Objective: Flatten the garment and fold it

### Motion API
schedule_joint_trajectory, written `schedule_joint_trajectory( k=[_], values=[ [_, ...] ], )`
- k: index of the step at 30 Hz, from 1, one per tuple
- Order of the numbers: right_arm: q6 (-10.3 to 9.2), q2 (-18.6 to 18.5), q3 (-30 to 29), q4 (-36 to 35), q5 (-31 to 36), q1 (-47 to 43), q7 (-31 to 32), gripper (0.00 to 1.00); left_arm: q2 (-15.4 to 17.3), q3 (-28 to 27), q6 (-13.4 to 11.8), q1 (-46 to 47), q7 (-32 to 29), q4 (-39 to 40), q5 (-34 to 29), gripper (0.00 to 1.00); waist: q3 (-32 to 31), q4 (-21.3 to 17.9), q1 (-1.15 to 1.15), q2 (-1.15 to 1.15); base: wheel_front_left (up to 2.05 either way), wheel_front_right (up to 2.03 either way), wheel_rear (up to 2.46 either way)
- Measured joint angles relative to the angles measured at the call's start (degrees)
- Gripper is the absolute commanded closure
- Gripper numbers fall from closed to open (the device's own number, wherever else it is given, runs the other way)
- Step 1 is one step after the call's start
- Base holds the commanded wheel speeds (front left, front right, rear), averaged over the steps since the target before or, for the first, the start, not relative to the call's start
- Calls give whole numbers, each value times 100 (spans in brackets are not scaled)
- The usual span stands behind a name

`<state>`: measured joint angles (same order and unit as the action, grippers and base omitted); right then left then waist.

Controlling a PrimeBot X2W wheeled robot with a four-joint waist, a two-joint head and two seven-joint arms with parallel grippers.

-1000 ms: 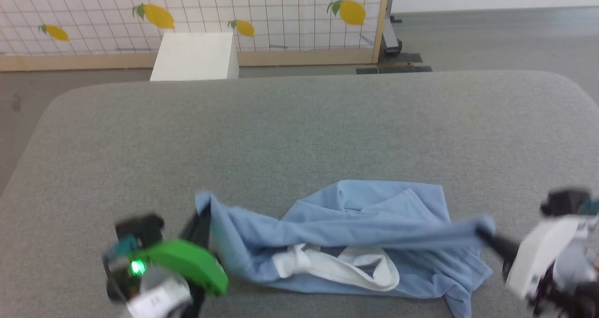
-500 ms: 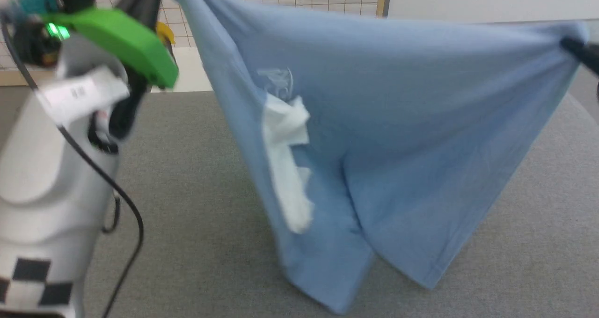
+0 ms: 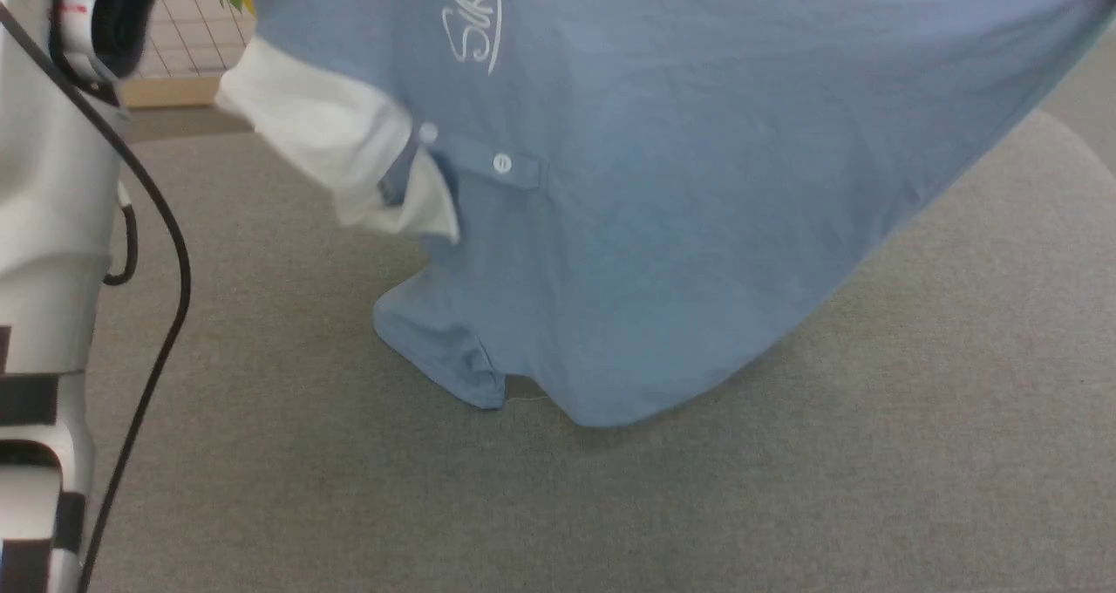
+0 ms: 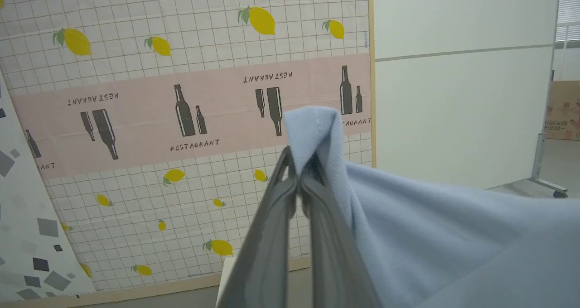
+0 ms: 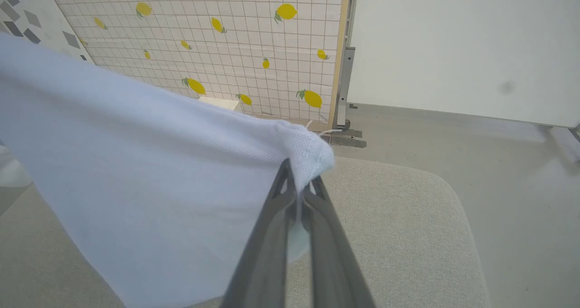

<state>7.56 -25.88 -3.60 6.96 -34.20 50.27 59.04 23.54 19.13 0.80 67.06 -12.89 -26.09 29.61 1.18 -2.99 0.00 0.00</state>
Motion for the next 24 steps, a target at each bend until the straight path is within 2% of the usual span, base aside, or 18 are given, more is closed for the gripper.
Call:
schedule_joint_trajectory(
  k=[7,10,16,22,24],
  values=[
    [0,242,7,229,413,772,47,100,96,22,-145,818,-175,-356,-261,100,611,-69,1,0,0,0,0],
    [2,474,-94,416,826,1382,-281,100,170,23,-307,1401,-131,-426,-449,100,956,-111,1,0,0,0,0],
    [3,1201,-403,1046,1734,2878,-961,100,269,86,-531,2952,472,-661,-1072,100,1737,-234,2,0,0,0,0],
    [3,1634,-803,1510,2423,3951,-1692,100,247,112,-846,3800,1100,-962,-1410,100,2470,-344,2,0,0,0,0],
    [3,1736,-932,1661,2587,4157,-1890,100,225,96,-855,3922,1217,-1082,-1407,100,2691,-367,2,0,0,0,0]
  ],
)
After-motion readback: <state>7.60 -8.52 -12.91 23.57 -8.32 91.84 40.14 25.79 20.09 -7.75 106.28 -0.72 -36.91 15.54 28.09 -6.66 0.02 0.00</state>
